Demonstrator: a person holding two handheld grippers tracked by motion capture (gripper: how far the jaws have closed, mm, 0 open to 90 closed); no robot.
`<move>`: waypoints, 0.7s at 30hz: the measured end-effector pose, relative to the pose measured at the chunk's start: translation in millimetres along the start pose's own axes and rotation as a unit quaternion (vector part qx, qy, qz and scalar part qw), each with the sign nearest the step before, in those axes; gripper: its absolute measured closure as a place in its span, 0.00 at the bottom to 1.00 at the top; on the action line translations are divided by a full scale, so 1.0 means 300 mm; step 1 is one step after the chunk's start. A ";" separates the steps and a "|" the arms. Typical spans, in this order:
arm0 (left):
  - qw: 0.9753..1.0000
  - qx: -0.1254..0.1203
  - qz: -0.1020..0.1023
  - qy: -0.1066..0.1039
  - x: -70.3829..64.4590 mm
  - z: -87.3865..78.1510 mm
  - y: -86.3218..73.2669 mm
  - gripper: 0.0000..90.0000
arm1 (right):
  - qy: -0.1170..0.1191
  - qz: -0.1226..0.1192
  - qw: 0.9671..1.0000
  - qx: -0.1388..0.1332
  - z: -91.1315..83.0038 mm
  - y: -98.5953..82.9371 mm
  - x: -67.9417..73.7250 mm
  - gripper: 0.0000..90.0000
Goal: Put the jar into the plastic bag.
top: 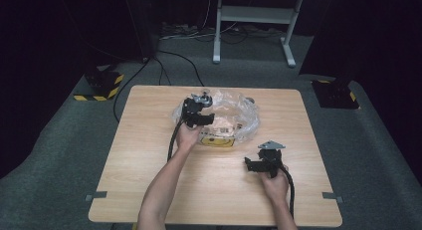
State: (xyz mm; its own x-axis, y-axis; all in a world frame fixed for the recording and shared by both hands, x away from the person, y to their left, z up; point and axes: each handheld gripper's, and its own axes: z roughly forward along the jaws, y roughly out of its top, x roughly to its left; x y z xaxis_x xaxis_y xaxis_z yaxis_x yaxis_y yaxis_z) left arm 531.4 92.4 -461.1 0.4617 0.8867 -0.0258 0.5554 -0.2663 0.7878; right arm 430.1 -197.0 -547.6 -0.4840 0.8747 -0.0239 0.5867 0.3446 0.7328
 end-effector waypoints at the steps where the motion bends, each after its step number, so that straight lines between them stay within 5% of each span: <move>1: 1.000 0.000 0.000 0.000 0.000 0.001 -0.002 0.35 | 0.000 0.000 1.000 0.000 0.000 0.000 0.000 0.11; 21: 1.000 0.005 0.017 -0.007 -0.001 -0.017 -0.051 0.35 | 0.000 0.000 1.000 0.000 0.000 0.000 0.000 0.11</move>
State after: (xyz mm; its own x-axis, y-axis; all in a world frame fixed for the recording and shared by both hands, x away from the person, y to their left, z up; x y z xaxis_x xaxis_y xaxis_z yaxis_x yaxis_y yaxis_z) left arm 519.3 98.2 -469.9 0.4891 0.8722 -0.0077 0.5465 -0.2996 0.7820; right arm 430.1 -197.0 -547.6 -0.4833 0.8751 -0.0240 0.5867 0.3441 0.7331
